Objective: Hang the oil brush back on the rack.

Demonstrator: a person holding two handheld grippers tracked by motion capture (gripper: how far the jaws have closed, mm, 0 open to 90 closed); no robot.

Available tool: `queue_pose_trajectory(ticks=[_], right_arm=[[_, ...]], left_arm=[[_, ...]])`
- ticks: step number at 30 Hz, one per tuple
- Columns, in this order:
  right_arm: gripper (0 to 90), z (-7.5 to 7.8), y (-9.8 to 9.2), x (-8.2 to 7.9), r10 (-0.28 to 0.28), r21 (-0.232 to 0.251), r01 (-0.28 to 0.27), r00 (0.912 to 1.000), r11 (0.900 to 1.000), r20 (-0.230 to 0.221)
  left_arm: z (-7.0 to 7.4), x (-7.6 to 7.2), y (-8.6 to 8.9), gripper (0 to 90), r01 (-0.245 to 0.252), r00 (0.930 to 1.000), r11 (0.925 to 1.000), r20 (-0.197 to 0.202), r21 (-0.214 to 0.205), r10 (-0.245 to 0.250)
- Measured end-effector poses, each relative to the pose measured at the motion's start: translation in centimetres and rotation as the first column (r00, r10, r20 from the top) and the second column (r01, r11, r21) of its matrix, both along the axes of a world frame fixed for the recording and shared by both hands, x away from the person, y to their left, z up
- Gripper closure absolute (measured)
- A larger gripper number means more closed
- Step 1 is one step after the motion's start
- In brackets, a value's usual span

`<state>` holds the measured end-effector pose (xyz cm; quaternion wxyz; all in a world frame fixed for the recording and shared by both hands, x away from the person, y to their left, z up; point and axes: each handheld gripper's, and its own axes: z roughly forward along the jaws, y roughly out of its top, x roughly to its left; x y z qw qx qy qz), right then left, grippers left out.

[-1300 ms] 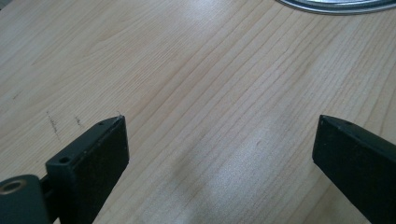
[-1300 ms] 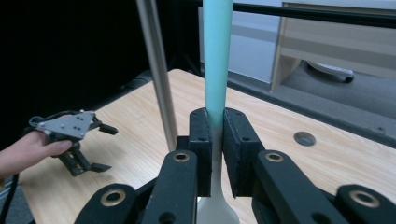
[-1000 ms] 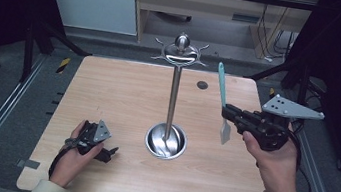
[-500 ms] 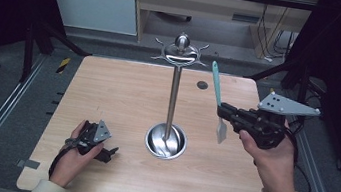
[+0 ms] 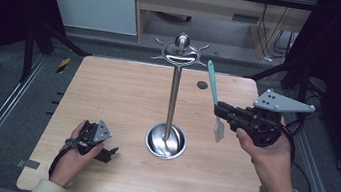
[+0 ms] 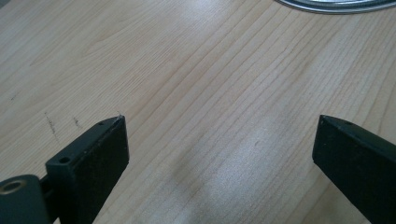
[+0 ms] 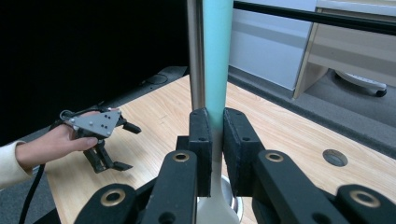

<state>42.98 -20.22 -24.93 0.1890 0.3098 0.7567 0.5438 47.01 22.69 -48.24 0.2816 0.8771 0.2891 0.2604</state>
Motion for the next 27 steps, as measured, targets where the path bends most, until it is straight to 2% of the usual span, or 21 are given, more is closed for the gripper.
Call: queue_pose_trajectory(ticks=[27], right_arm=[[82.3, -0.58, 0.35, 0.43, 0.021, 0.012, -0.020, 0.9996, 0.9997, -0.019]], left_arm=[[-0.01, 0.01, -0.02, 3.3, 0.005, 1.0000, 1.0000, -0.001, 0.006, -0.005]])
